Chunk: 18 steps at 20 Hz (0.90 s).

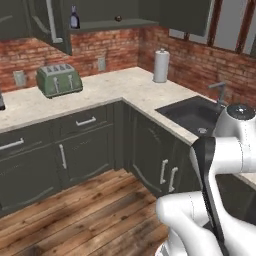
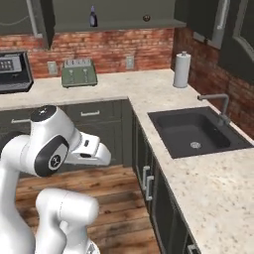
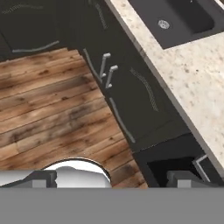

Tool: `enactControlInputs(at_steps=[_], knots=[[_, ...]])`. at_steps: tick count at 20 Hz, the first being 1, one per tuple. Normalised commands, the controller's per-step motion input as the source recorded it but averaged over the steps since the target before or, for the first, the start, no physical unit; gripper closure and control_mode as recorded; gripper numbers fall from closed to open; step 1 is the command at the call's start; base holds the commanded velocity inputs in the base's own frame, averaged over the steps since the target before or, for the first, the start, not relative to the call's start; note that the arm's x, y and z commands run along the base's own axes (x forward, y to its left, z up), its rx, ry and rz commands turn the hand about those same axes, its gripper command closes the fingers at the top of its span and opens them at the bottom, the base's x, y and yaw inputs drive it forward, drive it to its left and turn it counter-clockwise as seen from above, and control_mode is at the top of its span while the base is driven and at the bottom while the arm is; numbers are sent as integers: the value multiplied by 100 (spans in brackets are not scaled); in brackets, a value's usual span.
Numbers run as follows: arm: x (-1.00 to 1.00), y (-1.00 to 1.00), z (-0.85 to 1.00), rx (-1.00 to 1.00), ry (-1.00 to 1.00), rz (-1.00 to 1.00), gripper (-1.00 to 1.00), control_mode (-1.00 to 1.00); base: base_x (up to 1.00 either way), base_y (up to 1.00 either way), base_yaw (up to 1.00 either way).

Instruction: Pick the condiment bottle and condiment bottle from the counter and place them in the cabinet.

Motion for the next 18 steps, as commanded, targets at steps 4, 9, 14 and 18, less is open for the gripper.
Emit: enactControlInputs(at_steps=[4,9,14,18], knots=[[0,0,0,0,0,0,-100,100,-100,38,-53],[0,0,0,0,0,0,-100,100,-98,33,-53],[0,0,0,0,0,0,-100,100,-91,25,-53],[0,0,0,0,0,0,-100,100,-77,21,-52]])
